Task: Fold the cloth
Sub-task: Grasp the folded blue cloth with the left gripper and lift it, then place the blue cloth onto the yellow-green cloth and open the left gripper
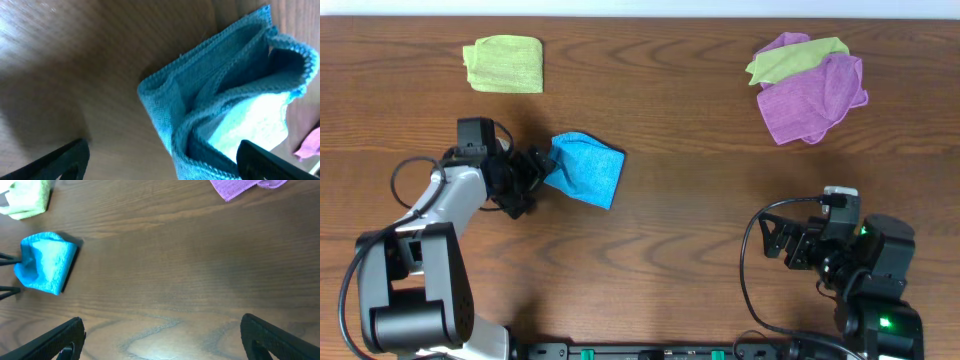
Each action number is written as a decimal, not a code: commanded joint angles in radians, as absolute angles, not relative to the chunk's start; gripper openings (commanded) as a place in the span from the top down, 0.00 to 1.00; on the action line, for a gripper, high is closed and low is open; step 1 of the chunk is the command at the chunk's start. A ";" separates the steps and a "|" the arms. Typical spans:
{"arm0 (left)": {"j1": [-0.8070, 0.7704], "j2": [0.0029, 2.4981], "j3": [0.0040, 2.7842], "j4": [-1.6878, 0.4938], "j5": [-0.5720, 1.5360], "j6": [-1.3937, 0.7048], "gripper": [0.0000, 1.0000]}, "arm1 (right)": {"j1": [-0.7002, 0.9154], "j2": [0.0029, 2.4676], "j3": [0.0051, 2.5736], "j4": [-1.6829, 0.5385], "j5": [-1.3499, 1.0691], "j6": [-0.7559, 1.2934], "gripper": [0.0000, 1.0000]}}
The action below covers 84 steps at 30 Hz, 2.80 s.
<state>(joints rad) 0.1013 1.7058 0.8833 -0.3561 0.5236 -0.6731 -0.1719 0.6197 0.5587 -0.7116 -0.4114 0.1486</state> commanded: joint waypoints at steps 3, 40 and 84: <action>0.102 1.702 0.816 -0.240 0.554 -0.733 0.04 | -0.178 0.616 0.551 -0.712 -0.422 0.160 0.01; 0.032 1.870 1.009 0.172 0.679 -0.870 0.94 | -0.178 0.616 0.551 -0.712 -0.422 0.160 0.01; 0.169 2.295 1.920 -0.227 0.437 -0.697 0.94 | -0.178 0.616 0.551 -0.712 -0.422 0.160 0.01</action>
